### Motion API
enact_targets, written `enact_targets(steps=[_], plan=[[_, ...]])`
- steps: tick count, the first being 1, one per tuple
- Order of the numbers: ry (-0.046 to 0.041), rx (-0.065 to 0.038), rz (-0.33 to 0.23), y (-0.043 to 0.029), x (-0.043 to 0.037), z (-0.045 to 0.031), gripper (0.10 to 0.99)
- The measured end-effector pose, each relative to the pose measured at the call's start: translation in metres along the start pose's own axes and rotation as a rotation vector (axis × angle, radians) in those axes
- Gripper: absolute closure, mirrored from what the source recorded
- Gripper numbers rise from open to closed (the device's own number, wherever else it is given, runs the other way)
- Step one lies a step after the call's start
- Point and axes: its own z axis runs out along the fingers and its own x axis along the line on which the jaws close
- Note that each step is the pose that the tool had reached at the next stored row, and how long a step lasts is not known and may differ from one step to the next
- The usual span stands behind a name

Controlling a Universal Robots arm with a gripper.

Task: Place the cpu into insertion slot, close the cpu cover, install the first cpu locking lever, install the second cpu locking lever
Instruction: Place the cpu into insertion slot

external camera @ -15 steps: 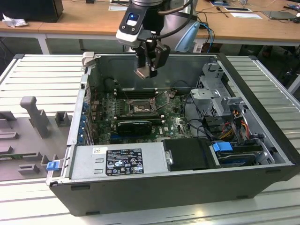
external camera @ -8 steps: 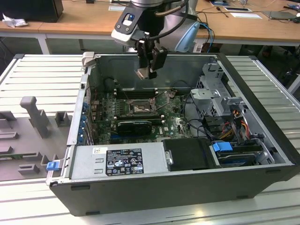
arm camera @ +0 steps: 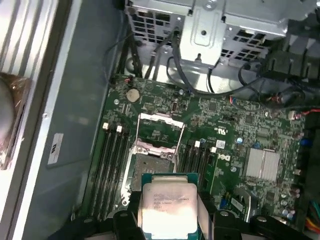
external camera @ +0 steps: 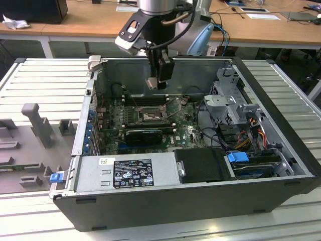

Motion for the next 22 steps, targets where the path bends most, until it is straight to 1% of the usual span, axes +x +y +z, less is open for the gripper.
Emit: enact_targets(steps=[2,8,10,12,14,18,20,21,22], plan=[[-0.0036,-0.001,0.041,-0.0003,0.0,0.004,0.557],[-0.0147,-0.003,0.168,-0.001,-0.0002,0.0118,0.557],[-0.0172,-0.004,0.197,-0.0021,0.0002,0.0155,0.557],[-0.018,-0.004,0.205,-0.0042,0.0008,0.0192,0.557],[-0.0184,-0.004,0.207,-0.0042,0.0008,0.0196,0.557],[-0.0242,-0.005,0.274,-0.0046,0.0007,0.0229,0.557],[-0.0267,-0.006,0.302,-0.0049,0.0009,0.0266,0.557],[-0.0266,-0.006,0.301,-0.0055,0.0016,0.0314,0.557],[-0.0243,-0.005,0.273,-0.0057,0.0016,0.0344,0.557]])
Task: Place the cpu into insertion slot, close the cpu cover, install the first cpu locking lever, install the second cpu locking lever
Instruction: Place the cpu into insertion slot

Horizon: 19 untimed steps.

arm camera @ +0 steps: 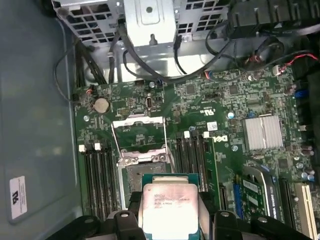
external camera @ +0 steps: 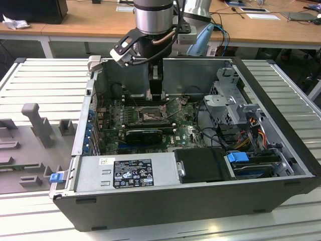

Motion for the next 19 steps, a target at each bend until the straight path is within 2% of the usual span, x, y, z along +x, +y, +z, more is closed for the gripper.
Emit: enact_targets(steps=[4,12,15,19], plan=[[0.0084,0.002,-0.094,-0.0008,-0.0001,0.0092,0.557],[0.0087,0.002,-0.099,-0.0022,-0.0002,0.0249,0.557],[0.0088,0.002,-0.099,-0.0032,-0.0004,0.0357,0.557],[0.0092,0.002,-0.104,-0.0041,-0.0005,0.0451,0.557]])
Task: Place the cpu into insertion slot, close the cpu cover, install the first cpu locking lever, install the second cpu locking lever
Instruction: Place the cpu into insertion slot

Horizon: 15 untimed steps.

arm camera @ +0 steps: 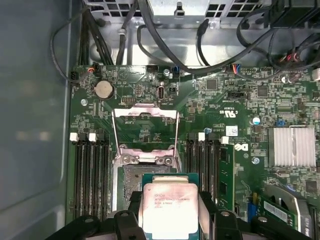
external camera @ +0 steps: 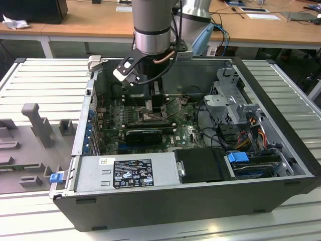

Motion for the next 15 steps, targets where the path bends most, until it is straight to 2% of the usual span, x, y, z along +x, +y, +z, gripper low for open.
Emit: enact_targets(steps=[5,10,12,15], plan=[[0.0,0.0,-0.001,-0.0012,0.0028,0.0097,0.557],[-0.0002,0.0,-0.001,-0.0044,0.0098,0.0266,0.557],[-0.0004,0.0,-0.001,-0.0059,0.0106,0.0307,0.557],[-0.0004,0.0,-0.001,-0.0069,0.0118,0.0327,0.557]])
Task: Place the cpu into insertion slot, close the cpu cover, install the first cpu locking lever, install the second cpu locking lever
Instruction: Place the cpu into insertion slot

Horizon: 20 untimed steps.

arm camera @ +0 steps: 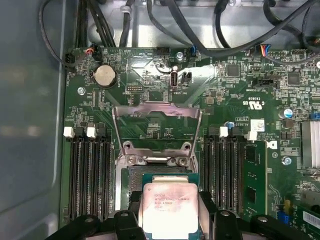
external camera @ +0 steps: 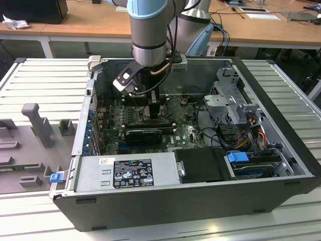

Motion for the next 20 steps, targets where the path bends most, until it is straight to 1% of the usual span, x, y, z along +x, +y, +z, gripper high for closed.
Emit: enact_targets(steps=[2,5,8,15,20], plan=[[-0.0001,0.0,0.002,-0.0001,0.0025,0.0015,0.557],[-0.0011,0.0,0.015,-0.0005,0.005,0.006,0.557],[0.0,0.0,0.001,-0.001,0.0054,0.0113,0.557],[0.0007,0.0,-0.005,-0.0016,0.009,0.0153,0.557],[-0.0002,0.0,0.003,-0.0022,0.0092,0.0181,0.557]])
